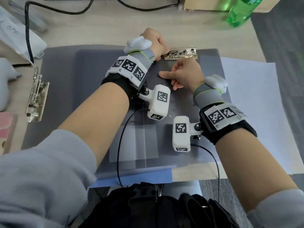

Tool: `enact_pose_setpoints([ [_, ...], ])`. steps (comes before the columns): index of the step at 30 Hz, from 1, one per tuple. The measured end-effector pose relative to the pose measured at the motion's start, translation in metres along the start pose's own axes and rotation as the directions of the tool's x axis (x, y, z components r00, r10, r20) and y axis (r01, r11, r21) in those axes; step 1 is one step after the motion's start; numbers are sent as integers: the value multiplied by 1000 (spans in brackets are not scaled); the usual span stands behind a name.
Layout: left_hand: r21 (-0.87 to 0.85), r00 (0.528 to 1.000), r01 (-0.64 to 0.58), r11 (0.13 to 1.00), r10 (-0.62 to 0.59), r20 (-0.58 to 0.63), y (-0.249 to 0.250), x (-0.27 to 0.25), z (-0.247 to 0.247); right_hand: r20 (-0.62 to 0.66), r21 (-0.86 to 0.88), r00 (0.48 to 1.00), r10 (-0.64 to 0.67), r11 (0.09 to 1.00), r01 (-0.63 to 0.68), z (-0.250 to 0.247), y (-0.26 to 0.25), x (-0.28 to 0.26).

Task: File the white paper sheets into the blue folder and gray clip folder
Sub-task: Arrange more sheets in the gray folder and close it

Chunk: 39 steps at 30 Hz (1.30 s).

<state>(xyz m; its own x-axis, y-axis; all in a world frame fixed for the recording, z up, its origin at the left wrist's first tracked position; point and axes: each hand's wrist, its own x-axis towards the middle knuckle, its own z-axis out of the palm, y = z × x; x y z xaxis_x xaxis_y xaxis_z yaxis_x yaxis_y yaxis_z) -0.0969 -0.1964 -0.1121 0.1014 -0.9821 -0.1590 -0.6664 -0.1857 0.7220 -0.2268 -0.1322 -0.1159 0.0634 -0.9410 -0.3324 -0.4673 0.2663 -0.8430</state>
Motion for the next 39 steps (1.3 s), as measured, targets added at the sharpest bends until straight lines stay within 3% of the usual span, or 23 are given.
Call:
enact_pose_setpoints([
  [4, 150, 1000, -26, 988, 24, 16, 4, 1, 3, -9, 28, 1000, -4, 1000, 5, 1, 2, 1],
  [7, 159, 999, -41, 986, 36, 39, 6, 2, 0, -20, 40, 1000, -18, 999, 19, 2, 2, 0],
  [10, -37, 997, -70, 997, 71, 22, 14, 1, -4, -31, 43, 999, -33, 999, 34, 1, 3, -1],
  [13, -249, 980, -197, 948, 200, -14, 27, -8, -2, -41, 50, 999, -34, 998, 36, 1, 3, -1],
  [16, -185, 926, -308, 933, 339, 166, 39, -15, 3, -45, 40, 998, -36, 998, 38, 2, 4, -1],
  [19, -29, 860, -349, 937, 332, 387, 42, -21, 10, -29, 34, 999, -41, 999, 42, 1, 4, 0],
  [24, 125, 920, -225, 966, 168, 355, 39, -17, 17, -35, 29, 998, -45, 999, 46, 0, 4, 0],
  [30, 75, 902, -263, 962, 217, 373, 35, -28, 3, 12, -7, 999, -30, 1000, 30, -2, -1, -7],
  [35, 51, 906, -269, 962, 235, 351, 34, -48, -3, 47, -151, 997, -63, 986, 69, -9, -6, -26],
  [37, 86, 909, -290, 953, 247, 334, 33, -61, -4, -9, -229, 997, -76, 971, 72, -11, -3, -40],
  [39, 126, 923, -284, 951, 235, 306, 31, -68, -5, -147, -283, 986, -77, 959, 33, -16, 2, -49],
])
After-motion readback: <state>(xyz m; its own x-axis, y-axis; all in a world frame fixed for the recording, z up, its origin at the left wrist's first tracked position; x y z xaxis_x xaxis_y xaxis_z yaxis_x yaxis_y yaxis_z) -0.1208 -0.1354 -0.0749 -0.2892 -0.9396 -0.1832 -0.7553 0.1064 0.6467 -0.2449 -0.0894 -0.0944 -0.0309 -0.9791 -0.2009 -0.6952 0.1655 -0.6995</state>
